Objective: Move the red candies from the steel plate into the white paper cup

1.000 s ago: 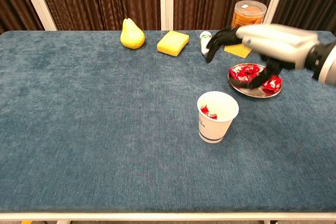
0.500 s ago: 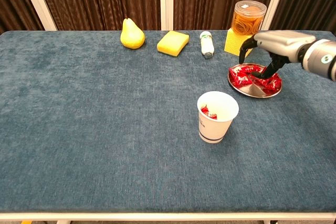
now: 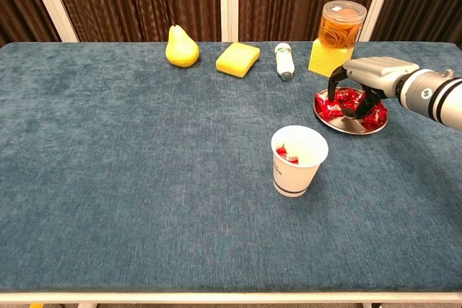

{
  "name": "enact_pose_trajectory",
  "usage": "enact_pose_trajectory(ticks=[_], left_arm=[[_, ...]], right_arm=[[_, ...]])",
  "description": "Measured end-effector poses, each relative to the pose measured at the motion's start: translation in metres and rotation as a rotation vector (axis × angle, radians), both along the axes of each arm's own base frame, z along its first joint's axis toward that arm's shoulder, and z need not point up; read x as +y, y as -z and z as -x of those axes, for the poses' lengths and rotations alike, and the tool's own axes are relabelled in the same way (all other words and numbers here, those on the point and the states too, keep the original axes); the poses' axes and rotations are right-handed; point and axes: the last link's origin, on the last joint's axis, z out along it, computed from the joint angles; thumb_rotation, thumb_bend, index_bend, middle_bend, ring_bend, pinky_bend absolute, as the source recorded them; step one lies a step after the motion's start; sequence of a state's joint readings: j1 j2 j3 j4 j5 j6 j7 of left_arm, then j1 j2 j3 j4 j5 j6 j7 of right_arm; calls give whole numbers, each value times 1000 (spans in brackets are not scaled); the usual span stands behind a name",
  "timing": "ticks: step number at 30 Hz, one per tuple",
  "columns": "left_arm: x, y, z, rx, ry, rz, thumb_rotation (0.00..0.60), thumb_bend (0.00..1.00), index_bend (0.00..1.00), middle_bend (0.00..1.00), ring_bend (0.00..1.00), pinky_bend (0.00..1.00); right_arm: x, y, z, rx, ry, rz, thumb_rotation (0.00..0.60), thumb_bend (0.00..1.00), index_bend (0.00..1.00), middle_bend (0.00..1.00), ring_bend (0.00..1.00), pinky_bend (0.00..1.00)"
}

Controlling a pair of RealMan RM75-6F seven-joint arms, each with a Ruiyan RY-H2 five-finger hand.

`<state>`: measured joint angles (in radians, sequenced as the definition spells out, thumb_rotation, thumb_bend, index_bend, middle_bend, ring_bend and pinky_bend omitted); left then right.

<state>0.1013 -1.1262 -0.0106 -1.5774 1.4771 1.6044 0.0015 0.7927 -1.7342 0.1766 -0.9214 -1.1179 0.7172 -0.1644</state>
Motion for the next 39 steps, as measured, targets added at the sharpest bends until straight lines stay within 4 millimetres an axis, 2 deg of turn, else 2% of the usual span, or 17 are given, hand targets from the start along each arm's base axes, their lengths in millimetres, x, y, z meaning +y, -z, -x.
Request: enact_pose_trajectory(ticks=[16, 24, 29, 33, 39], left_arm=[[-1, 0, 1, -9, 0, 1, 600, 158, 73, 43, 81, 147], [-1, 0, 1, -14, -1, 2, 600, 157, 73, 43, 81, 147], [-1, 1, 1, -16, 0, 2, 600, 158, 73, 43, 81, 147], [0, 1, 0, -15, 2, 3, 600, 157, 73, 43, 81, 147], [2, 1, -2, -13, 12, 5, 600, 158, 73, 43, 81, 147]], right_arm=[[-2, 7, 0, 38, -14, -1, 600, 283, 446, 170, 0, 0], [-2, 10, -1, 41, -23, 13, 600, 363, 554, 209, 0, 0], [1, 5, -3, 10, -35, 25, 600, 372, 574, 213, 0, 0], [7, -4, -12, -43, -72, 35, 600, 372, 581, 211, 0, 0], [34, -25, -41, -158, -195, 11, 600, 371, 579, 209, 0, 0]])
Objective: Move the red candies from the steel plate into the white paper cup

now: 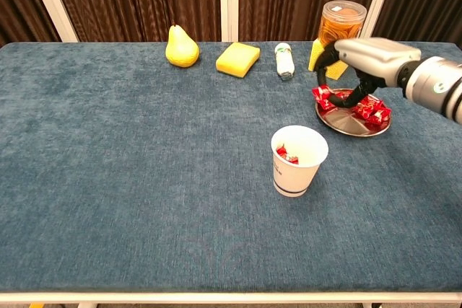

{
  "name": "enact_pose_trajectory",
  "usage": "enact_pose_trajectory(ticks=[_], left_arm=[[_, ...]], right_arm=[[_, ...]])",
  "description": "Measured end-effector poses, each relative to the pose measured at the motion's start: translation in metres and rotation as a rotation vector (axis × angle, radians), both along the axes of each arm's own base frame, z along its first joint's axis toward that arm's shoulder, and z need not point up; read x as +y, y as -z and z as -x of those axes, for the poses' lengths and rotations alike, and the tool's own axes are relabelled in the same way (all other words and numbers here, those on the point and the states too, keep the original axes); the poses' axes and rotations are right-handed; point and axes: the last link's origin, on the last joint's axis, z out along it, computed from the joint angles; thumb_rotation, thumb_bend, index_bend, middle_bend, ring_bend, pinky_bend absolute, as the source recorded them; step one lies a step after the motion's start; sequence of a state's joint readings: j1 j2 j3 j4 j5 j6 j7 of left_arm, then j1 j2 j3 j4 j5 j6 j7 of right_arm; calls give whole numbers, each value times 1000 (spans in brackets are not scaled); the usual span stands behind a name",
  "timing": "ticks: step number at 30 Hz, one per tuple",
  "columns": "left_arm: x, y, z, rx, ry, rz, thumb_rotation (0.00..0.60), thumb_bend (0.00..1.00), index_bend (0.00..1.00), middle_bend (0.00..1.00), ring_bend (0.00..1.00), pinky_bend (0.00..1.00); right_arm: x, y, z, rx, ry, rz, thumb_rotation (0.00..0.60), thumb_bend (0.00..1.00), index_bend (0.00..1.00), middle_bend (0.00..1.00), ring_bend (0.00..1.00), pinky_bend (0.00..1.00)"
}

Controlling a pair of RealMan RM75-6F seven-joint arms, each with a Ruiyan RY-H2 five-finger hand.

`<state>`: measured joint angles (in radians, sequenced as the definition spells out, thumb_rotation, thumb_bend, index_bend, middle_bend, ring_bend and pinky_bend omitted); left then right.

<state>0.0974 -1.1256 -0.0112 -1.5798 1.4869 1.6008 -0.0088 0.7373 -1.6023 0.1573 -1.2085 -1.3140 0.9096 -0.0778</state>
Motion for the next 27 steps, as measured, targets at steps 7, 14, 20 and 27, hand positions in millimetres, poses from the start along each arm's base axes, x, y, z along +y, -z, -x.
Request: enact_pose_trajectory(ticks=[7, 14, 20, 27], left_arm=[[0, 0, -2, 0, 3, -1, 600, 158, 73, 43, 81, 147], [-4, -1, 1, -3, -9, -6, 600, 157, 73, 43, 81, 147], [-4, 1, 2, -7, -7, -5, 600, 157, 73, 43, 81, 147], [-4, 0, 3, -9, -12, -7, 600, 157, 73, 43, 81, 147]], right_arm=[[53, -20, -32, -57, -207, -96, 600, 371, 540, 176, 0, 0], [68, -11, -34, -6, -253, -121, 600, 370, 515, 164, 0, 0], [72, 0, -32, 21, -254, -149, 600, 371, 470, 149, 0, 0], [74, 6, -34, 41, -266, -165, 600, 342, 268, 67, 0, 0]])
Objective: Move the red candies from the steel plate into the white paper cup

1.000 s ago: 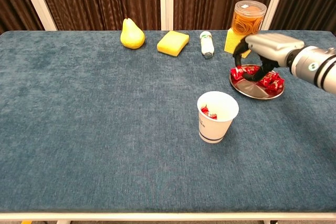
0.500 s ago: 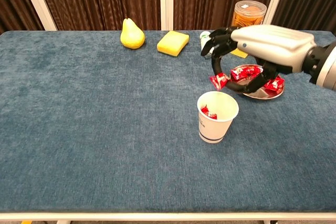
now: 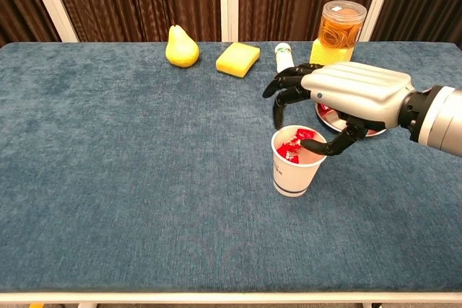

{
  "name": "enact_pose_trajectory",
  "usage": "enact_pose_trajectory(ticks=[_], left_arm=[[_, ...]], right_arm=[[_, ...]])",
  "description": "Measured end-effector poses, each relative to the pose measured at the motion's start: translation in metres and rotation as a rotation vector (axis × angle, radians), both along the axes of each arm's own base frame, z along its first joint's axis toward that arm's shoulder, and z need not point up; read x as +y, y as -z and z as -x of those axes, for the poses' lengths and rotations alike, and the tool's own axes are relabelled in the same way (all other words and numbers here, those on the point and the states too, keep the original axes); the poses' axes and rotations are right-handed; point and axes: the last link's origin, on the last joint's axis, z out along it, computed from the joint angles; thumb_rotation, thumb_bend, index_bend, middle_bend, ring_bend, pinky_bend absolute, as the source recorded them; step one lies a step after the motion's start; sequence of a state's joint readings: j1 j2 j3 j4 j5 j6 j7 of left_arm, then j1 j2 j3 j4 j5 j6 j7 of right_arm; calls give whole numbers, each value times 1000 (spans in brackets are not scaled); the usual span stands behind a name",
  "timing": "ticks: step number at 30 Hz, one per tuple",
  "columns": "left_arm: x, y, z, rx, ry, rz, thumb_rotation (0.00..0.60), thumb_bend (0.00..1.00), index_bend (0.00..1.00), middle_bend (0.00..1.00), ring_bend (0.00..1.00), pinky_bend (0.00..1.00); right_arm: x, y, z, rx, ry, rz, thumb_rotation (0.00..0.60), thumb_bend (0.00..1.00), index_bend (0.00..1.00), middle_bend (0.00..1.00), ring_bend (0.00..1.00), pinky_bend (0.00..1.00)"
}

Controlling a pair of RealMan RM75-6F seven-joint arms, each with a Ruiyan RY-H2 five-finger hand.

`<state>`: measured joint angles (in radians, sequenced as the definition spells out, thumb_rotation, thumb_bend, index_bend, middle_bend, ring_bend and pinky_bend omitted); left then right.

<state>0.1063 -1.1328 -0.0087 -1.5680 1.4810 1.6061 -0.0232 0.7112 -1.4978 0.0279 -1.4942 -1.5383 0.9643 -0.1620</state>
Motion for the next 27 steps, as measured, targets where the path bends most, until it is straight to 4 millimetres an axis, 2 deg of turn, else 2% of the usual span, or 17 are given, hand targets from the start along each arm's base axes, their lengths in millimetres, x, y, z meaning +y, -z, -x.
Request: enact_pose_trajectory(ticks=[5, 11, 13, 17, 23, 27], left_arm=[[1, 1, 1, -1, 1, 3, 600, 157, 73, 43, 81, 147], [2, 1, -1, 0, 13, 3, 600, 157, 73, 43, 81, 147], [3, 1, -2, 0, 16, 4, 600, 157, 73, 43, 81, 147], [2, 1, -2, 0, 14, 3, 600, 157, 73, 43, 81, 147], [-1, 0, -1, 1, 7, 1, 600, 157, 73, 43, 81, 147], [-2, 0, -1, 1, 4, 0, 600, 157, 73, 43, 81, 147]], right_arm=[[-6, -11, -2, -45, 19, 41, 600, 327, 282, 18, 0, 0], [-35, -32, 6, -82, 95, 146, 600, 329, 572, 0, 0, 0], [-47, -35, 13, -54, 122, 177, 600, 330, 605, 0, 0, 0], [-67, -36, 26, 8, 178, 217, 600, 330, 608, 0, 0, 0], [-95, -25, 44, 92, 275, 244, 600, 330, 472, 0, 0, 0], [-109, -13, 54, 129, 336, 249, 600, 327, 465, 0, 0, 0]])
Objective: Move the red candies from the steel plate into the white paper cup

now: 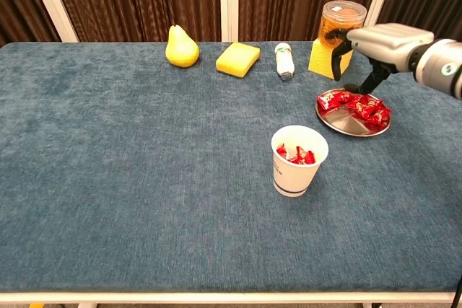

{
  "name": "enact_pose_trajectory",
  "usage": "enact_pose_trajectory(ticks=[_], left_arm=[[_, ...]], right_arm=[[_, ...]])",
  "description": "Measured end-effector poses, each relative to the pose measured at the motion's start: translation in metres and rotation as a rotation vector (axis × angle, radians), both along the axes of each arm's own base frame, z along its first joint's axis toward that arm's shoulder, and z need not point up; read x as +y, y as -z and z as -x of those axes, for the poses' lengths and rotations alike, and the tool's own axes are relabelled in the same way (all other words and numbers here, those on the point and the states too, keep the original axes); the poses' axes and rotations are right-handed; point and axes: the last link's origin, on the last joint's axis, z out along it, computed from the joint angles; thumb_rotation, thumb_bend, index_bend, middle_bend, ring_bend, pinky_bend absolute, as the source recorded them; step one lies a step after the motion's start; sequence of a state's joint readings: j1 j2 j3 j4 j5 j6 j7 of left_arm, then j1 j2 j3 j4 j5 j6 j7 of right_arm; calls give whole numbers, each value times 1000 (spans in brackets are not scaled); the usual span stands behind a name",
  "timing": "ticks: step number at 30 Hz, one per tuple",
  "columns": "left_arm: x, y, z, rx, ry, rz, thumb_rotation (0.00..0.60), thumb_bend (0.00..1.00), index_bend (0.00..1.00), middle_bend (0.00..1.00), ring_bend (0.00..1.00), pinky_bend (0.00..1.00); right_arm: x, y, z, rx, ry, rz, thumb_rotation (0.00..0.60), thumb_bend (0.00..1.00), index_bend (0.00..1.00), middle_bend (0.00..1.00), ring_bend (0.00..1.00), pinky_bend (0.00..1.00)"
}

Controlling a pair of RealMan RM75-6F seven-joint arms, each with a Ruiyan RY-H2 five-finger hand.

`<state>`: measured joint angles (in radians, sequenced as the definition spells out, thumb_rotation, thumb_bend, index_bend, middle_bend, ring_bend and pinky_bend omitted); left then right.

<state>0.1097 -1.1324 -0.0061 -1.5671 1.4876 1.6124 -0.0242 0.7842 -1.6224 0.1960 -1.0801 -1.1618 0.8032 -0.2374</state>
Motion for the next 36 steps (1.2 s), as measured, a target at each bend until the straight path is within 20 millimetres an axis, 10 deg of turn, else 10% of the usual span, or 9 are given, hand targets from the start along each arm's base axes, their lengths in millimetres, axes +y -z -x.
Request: enact_pose_trajectory(ticks=[36], left_arm=[[-3, 1, 6, -19, -19, 4, 600, 158, 73, 43, 81, 147]], right_arm=[[-18, 51, 5, 103, 65, -10, 600, 231, 434, 1, 0, 0]])
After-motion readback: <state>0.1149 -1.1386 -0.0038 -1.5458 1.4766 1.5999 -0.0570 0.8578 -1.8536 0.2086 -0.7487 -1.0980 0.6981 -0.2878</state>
